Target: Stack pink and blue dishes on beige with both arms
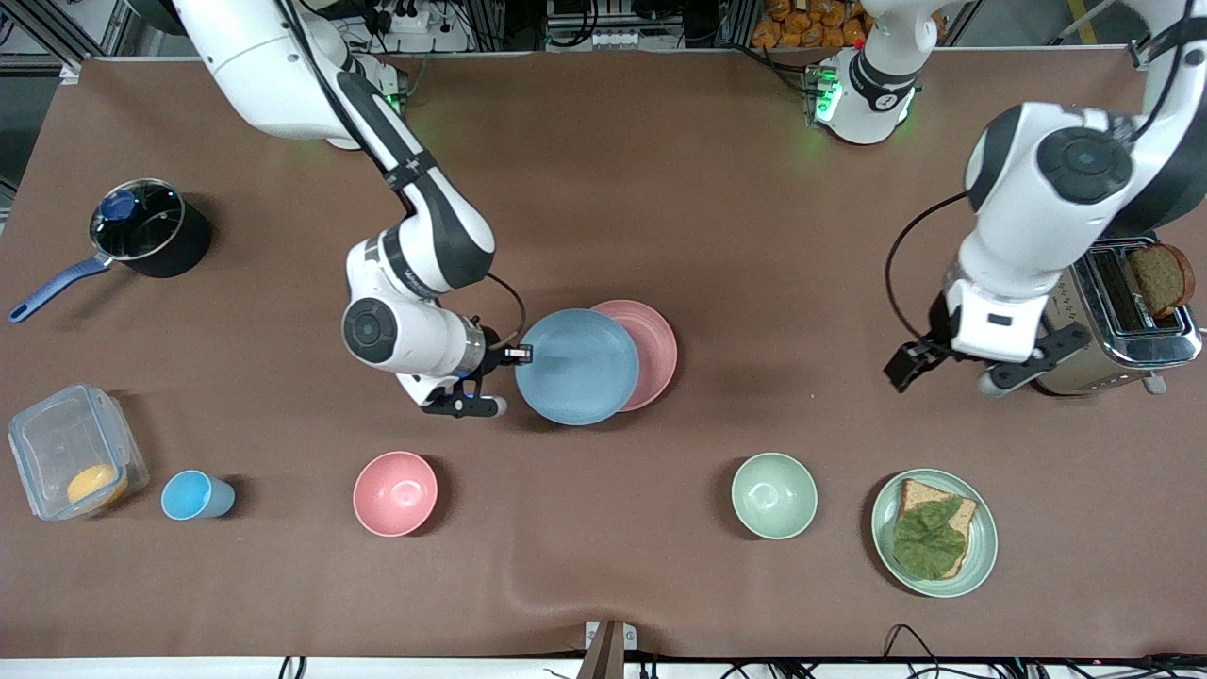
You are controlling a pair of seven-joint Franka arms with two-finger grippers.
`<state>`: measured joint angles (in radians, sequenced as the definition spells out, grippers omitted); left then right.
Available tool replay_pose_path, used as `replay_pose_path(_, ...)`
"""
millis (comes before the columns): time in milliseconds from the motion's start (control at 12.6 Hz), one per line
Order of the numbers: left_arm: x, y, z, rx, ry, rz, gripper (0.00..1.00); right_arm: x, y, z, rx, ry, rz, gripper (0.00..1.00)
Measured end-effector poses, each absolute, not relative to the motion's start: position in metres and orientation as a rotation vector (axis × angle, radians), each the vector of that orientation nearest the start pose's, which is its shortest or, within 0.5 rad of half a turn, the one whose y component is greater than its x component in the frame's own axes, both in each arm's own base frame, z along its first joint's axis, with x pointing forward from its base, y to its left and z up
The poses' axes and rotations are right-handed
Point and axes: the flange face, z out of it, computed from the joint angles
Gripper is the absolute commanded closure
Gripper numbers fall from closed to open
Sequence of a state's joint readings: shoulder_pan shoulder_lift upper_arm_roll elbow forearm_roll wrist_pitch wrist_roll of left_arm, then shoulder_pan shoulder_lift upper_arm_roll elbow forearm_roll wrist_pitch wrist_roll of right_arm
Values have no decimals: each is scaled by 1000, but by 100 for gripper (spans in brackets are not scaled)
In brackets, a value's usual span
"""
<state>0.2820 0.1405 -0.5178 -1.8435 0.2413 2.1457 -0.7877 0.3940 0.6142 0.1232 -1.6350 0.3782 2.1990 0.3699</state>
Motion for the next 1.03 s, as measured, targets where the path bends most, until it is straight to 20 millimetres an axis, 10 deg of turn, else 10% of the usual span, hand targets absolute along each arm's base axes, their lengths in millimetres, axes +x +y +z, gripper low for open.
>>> replay_pose_path(635,592,-92,624,-3004,-596,-274,0,566,390,236,-2813,204,304,95)
replay_pose_path(794,589,-82,630,-2994,-520,-247,0,561,394,232,-2818,203,318,0)
replay_pose_path(1032,582,-46,634,-3032,-417,-148,0,560,392,230,-2821,210,324,0)
